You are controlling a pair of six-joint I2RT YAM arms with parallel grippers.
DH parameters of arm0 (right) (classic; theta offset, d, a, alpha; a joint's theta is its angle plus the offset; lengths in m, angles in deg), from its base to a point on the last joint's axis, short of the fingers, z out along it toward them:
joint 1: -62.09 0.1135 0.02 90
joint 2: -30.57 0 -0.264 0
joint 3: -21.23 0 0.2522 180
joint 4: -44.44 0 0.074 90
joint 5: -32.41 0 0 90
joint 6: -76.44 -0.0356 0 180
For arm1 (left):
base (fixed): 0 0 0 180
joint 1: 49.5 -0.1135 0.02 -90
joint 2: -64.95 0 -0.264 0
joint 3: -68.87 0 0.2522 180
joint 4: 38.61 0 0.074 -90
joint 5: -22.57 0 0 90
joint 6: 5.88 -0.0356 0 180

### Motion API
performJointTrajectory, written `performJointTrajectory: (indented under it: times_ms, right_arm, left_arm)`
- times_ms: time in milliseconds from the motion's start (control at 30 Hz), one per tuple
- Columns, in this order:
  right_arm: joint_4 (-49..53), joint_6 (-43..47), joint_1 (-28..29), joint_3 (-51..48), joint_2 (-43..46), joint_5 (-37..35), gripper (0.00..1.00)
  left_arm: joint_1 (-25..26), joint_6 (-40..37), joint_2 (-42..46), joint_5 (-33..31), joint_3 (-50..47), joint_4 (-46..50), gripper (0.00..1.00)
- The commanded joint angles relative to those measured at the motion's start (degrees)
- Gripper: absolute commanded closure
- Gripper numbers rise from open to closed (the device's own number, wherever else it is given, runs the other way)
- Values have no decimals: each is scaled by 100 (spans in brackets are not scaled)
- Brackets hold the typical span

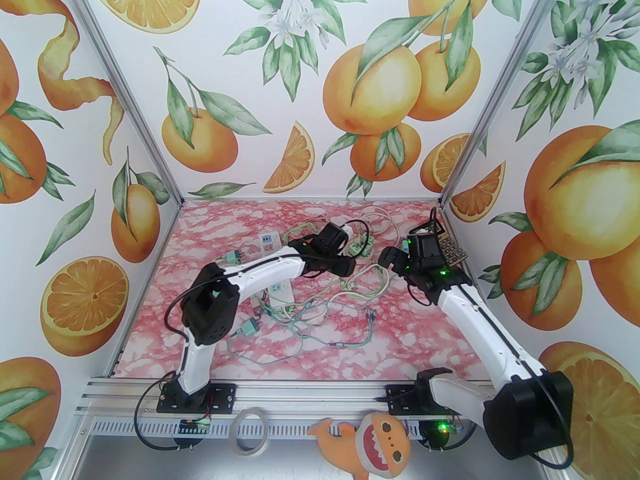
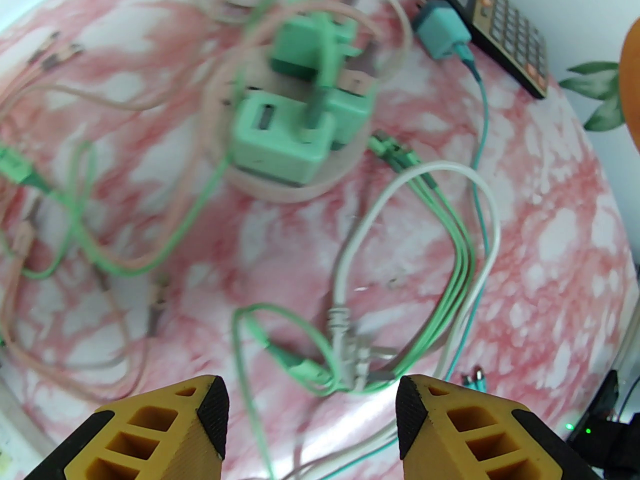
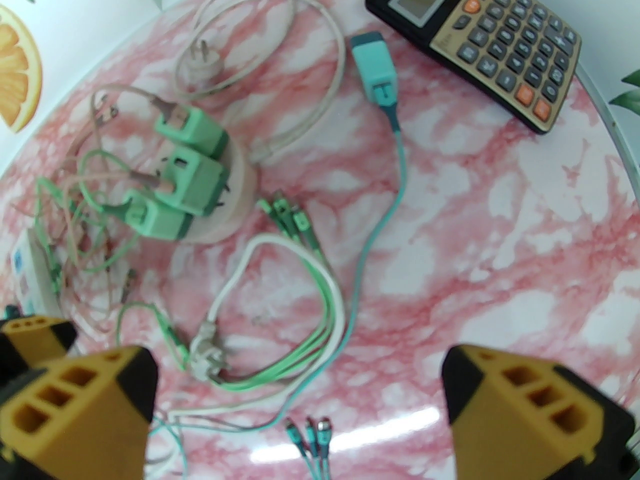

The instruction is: Pull the plug off the socket

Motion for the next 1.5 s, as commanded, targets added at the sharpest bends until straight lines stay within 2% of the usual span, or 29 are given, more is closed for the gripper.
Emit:
performJointTrajectory:
  times_ms: [0,300,467,733,900,1067,1167,1233,1467]
  right_arm:
    - [64,113,-23,20,-58,277,0]
    - [290,123,-27,165,-41,423,0]
    - [518,211,-26,206,108,351,0]
    - [773,320,-27,218,232,234,0]
    - [1043,425,-27,259,339,158,0]
    - [1177,444,-27,345,317,127,0]
    - [1185,462,-27,374,304,135,0]
    - [1136,467,-25,378,276,176,0]
    - [571,422,-26,266,-124,795,0]
  left_arm:
    - [-19,-244,-373,72,475,-73,41]
    - [-104,-606,-1423,-111,1639,213,39]
    - [-262,-703,-1744,-105,1995,213,33]
    - [-333,-1050,-2105,-122,2440,266,33]
    - [-362,-1577,-2439,242,2809,55,34]
    - [-355,-1641,-2637,357,3056,55,39]
    - [-358,-1668,-2623,326,3064,79,48]
    - [-354,-1692,-2565,255,3035,114,59]
    - [-359,-1626,-1969,-100,2251,74,61]
